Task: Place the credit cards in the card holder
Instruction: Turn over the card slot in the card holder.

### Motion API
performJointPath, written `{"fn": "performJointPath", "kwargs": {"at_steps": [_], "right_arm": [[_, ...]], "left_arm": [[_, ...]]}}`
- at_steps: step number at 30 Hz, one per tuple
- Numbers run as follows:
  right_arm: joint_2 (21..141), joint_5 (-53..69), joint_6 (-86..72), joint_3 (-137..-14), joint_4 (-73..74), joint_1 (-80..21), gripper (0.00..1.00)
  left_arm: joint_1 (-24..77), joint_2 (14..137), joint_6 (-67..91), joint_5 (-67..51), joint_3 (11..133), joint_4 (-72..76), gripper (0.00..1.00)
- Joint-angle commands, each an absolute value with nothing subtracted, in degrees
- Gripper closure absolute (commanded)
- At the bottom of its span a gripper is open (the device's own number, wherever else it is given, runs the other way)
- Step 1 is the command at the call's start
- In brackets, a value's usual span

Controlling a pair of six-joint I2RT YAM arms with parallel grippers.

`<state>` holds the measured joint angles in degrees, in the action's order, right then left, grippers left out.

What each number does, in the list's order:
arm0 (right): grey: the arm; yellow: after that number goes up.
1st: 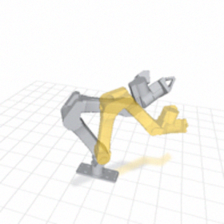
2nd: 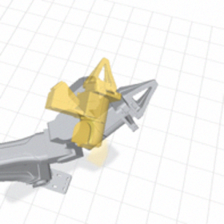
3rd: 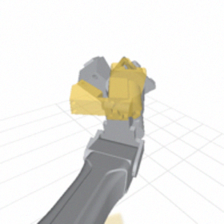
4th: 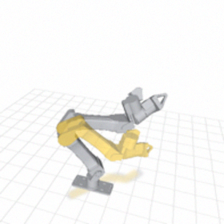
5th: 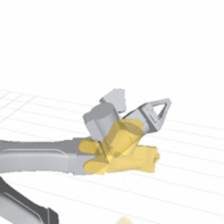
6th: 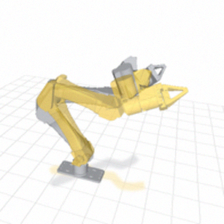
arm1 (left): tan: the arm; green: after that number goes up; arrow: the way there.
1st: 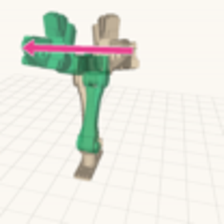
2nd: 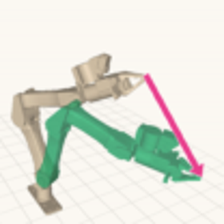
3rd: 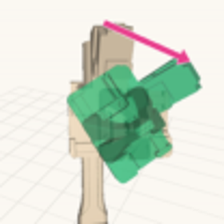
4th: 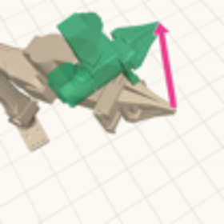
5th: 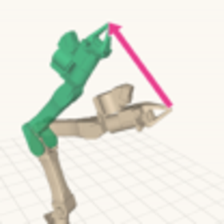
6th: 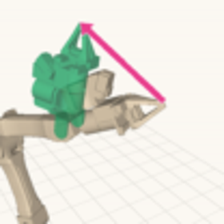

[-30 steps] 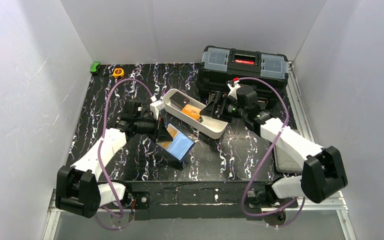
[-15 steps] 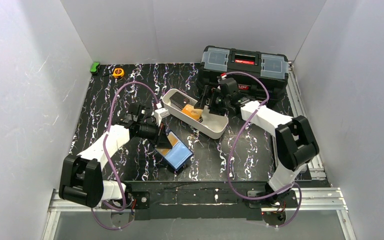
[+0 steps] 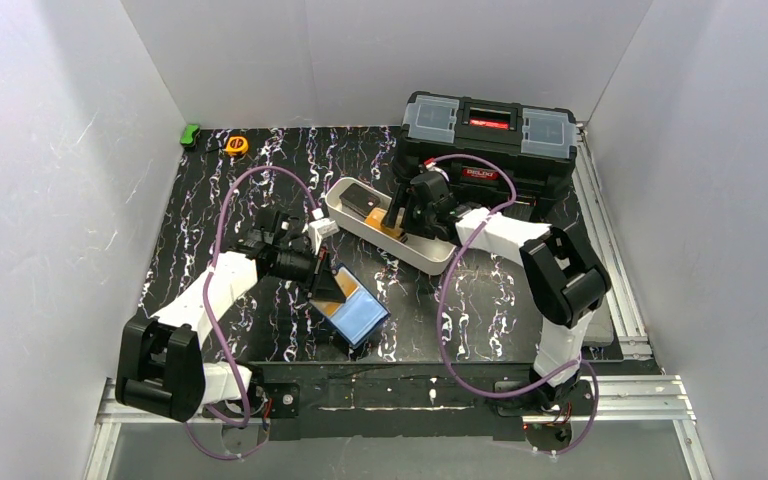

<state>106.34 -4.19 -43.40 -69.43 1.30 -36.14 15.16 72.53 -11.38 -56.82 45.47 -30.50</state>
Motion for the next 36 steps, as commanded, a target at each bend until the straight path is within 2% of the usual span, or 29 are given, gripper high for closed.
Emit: {"fn": "performJointPath", "kwargs": {"at_steps": [1,7,8,13,19,26,31,34,36], "right_arm": [[98.7,-11.1,-42.4,-63.4,-1.3,-35.7,0.14],[82.3,-7.9,-38.9,-54.0,-4.9,-36.7,0.02],[71.6,3.1,-34.6,-46.2,-10.2,-36.8,0.02],[60.8,23.8,-29.7,-36.5,-20.2,-36.8,0.02],[61.2,34.7,-31.4,-34.5,-22.3,-36.8,0.04],[63.7,37.7,-37.4,-34.9,-30.6,-36.8,0.06],[67.3,39.9,-43.7,-34.9,-40.2,-36.7,0.19],[67.6,39.2,-46.3,-34.7,-44.9,-36.8,0.36],[67.1,38.7,-47.4,-34.5,-46.7,-36.8,0.52]], "left_arm": [[14.9,70.8,-8.4,-62.6,48.3,-30.7,1.0],[14.9,70.5,-2.8,-64.6,50.6,-27.3,1.0],[14.7,70.7,1.5,-66.5,52.3,-25.6,1.0],[14.4,71.5,9.7,-68.0,53.1,-19.0,1.0],[13.8,72.4,26.5,-67.5,49.0,-0.9,1.0],[13.8,72.7,31.5,-67.6,48.6,3.5,1.0],[13.8,72.7,38.6,-68.7,45.2,12.0,1.0],[13.8,73.6,46.6,-69.2,42.2,22.0,1.0],[13.8,74.7,49.8,-69.6,41.2,26.0,1.0]]}}
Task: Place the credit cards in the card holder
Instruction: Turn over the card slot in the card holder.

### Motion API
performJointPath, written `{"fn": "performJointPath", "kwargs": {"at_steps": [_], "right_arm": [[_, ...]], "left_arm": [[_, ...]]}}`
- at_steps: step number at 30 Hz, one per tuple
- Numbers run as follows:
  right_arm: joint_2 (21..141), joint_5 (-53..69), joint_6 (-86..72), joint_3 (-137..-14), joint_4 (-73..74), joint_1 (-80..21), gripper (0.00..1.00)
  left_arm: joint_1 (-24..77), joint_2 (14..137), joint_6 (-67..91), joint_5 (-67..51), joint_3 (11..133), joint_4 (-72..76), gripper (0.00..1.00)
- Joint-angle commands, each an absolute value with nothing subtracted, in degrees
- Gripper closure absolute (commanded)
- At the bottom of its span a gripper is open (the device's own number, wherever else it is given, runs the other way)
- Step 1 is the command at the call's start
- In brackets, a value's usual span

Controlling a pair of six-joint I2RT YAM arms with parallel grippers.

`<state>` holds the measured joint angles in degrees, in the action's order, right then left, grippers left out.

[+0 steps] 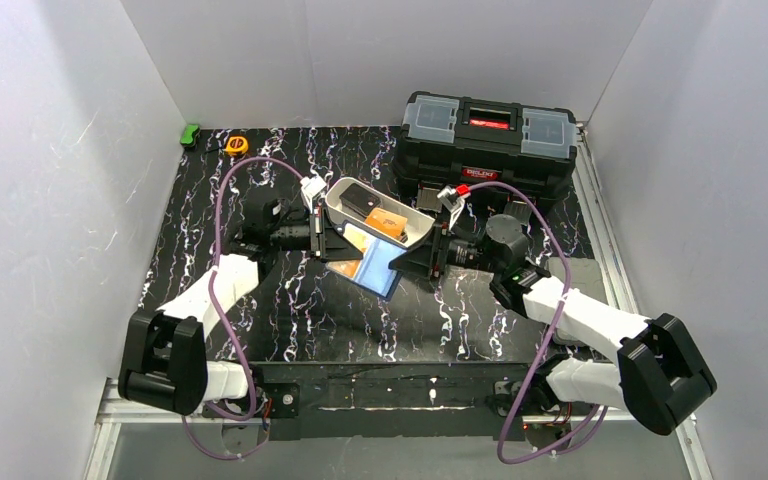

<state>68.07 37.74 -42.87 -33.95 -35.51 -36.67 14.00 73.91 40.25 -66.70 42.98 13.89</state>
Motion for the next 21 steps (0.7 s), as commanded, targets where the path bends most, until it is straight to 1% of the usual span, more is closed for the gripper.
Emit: {"fn": "performJointPath", "kwargs": {"at_steps": [1,3,5,6,7,9,10,11,12,13,15,16,17,19,21], "right_arm": [[66.7,38.7,-47.5,-34.6,-46.5,-36.8,0.61],[65.4,38.4,-47.0,-34.7,-45.2,-36.7,0.79],[63.8,37.7,-45.8,-34.7,-42.7,-36.7,0.93],[63.0,37.5,-45.0,-34.9,-41.1,-36.8,0.97],[62.5,37.4,-43.9,-35.3,-39.1,-36.7,0.99],[61.8,37.6,-41.9,-36.3,-35.1,-36.7,0.99],[61.7,37.8,-41.1,-36.7,-33.4,-36.7,0.99],[61.7,37.9,-40.3,-37.2,-31.0,-36.7,0.99],[61.8,37.9,-39.6,-37.7,-29.8,-36.7,0.99],[62.0,37.9,-38.6,-38.3,-27.1,-36.7,0.99],[63.0,37.9,-36.7,-40.3,-22.1,-36.7,0.99],[63.6,37.8,-35.4,-40.9,-19.1,-36.7,0.99],[64.3,37.5,-33.6,-42.4,-15.9,-36.7,0.99],[65.8,36.7,-31.7,-44.4,-10.4,-36.8,0.99],[67.3,36.0,-31.1,-45.3,-7.8,-36.8,0.99]], "left_arm": [[13.8,75.0,50.9,-69.9,41.1,27.2,1.0],[13.8,75.5,52.3,-70.4,40.7,29.0,0.99],[13.7,75.5,52.9,-70.6,40.4,29.7,0.96],[13.8,75.6,53.2,-70.7,40.3,29.8,0.91],[13.8,75.6,53.4,-70.8,40.3,29.6,0.82],[13.8,75.3,53.1,-71.1,40.7,28.7,0.64],[13.6,74.8,51.6,-71.1,41.3,26.5,0.49],[13.1,74.1,48.2,-70.6,42.4,21.3,0.26],[12.6,73.0,43.2,-69.7,43.8,15.2,0.05],[11.8,72.2,37.7,-68.7,45.7,8.1,0.02],[10.0,70.4,26.2,-67.0,49.4,-7.2,0.02],[9.4,69.8,18.8,-64.9,52.1,-12.6,0.02],[8.9,69.2,8.7,-61.4,55.8,-22.3,0.02],[8.1,68.1,-1.2,-52.9,59.7,-30.1,0.02],[6.2,66.8,-5.4,-48.8,61.3,-31.1,0.02]]}}
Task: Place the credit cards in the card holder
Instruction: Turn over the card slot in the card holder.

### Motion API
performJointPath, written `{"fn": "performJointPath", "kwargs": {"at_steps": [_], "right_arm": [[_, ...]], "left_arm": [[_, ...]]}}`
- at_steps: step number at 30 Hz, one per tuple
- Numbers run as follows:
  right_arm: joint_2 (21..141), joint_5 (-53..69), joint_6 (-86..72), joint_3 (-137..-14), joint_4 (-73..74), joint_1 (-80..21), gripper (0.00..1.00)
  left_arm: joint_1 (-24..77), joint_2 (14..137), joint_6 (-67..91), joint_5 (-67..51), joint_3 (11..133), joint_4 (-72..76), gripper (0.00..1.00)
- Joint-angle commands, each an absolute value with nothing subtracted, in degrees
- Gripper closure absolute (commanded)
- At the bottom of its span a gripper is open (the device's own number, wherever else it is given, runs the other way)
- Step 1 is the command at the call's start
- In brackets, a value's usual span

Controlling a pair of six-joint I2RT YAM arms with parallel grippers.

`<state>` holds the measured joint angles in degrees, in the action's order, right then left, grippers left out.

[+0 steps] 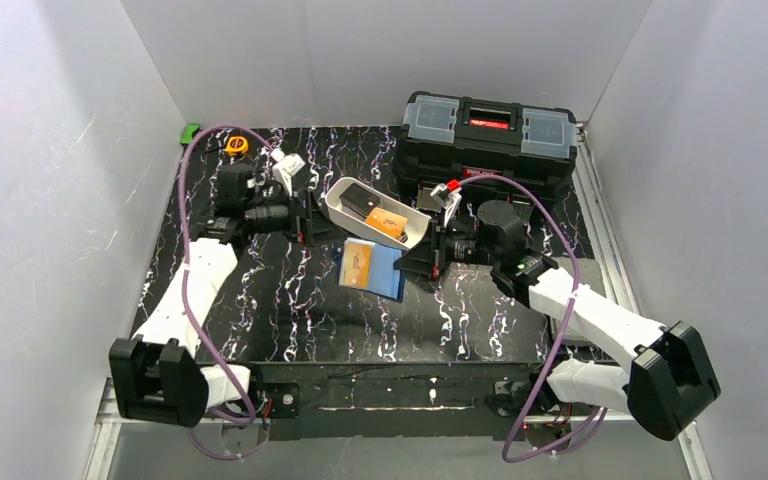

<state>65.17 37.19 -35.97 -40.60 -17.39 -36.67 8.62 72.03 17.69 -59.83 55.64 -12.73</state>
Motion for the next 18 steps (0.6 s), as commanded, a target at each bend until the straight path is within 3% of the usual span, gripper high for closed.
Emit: {"fn": "performJointPath", "kwargs": {"at_steps": [1,7,18], "right_arm": [[68.0,36.2,-31.1,-45.3,-7.6,-36.9,0.99],[74.6,37.9,-32.7,-45.8,-8.8,-38.3,0.99],[85.8,34.5,-32.4,-50.4,-4.6,-42.9,0.99]], "left_arm": [[5.6,66.3,-6.7,-47.6,61.9,-31.2,0.02],[6.5,66.9,-8.2,-53.8,61.6,-31.5,0.02],[21.2,63.1,-24.5,-39.5,49.8,-28.5,0.02]]}}
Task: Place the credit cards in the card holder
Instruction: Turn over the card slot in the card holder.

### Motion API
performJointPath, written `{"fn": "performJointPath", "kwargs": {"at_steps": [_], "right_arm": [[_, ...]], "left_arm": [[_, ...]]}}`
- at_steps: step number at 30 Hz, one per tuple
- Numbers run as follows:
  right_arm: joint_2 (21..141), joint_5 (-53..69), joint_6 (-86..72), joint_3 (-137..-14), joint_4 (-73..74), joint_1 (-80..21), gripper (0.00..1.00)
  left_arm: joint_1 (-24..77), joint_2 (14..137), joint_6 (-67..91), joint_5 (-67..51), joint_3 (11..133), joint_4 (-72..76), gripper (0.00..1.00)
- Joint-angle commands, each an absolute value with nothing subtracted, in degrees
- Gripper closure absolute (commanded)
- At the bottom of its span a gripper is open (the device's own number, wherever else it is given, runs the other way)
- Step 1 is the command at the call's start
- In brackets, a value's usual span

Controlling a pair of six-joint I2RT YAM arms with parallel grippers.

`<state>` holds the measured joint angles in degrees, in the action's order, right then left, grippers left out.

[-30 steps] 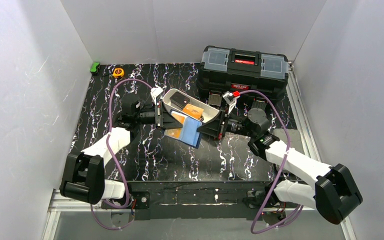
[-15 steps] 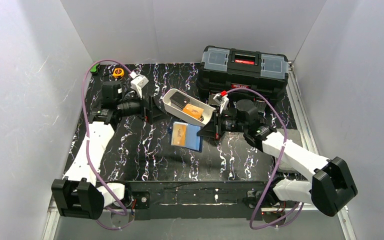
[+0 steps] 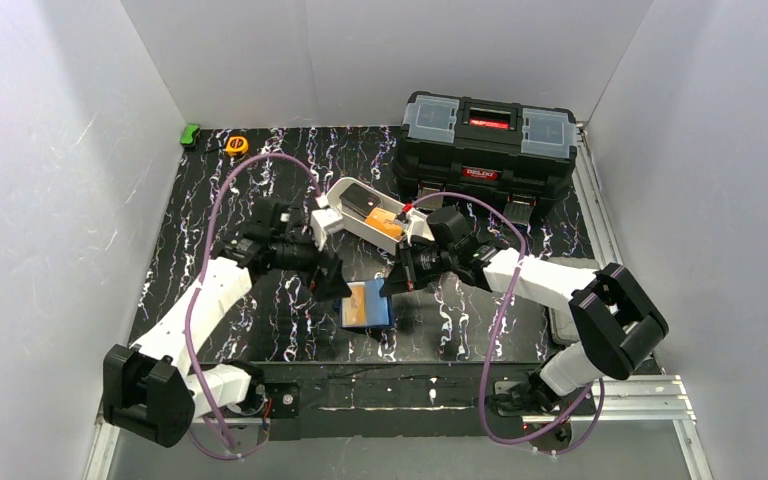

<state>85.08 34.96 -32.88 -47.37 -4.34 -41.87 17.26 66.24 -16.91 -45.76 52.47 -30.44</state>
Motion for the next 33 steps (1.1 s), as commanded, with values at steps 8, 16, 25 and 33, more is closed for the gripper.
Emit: {"fn": "performJointPath", "kwargs": {"at_steps": [8,16,25,33], "right_arm": [[87.1,34.1,-32.2,-51.9,-4.7,-43.7,0.99],[88.1,36.1,-31.0,-52.6,-5.5,-44.0,0.99],[89.3,37.8,-30.1,-53.5,-5.7,-44.1,0.99],[89.4,38.5,-29.7,-53.6,-6.1,-44.0,0.99]], "left_arm": [[23.7,67.9,-14.9,-35.0,47.6,-14.4,0.02],[27.2,73.1,-10.9,-36.0,46.9,-8.3,0.02],[27.7,74.5,-12.2,-37.3,46.6,-8.2,0.01],[27.8,75.3,-16.9,-36.3,45.3,-8.3,0.01]]}}
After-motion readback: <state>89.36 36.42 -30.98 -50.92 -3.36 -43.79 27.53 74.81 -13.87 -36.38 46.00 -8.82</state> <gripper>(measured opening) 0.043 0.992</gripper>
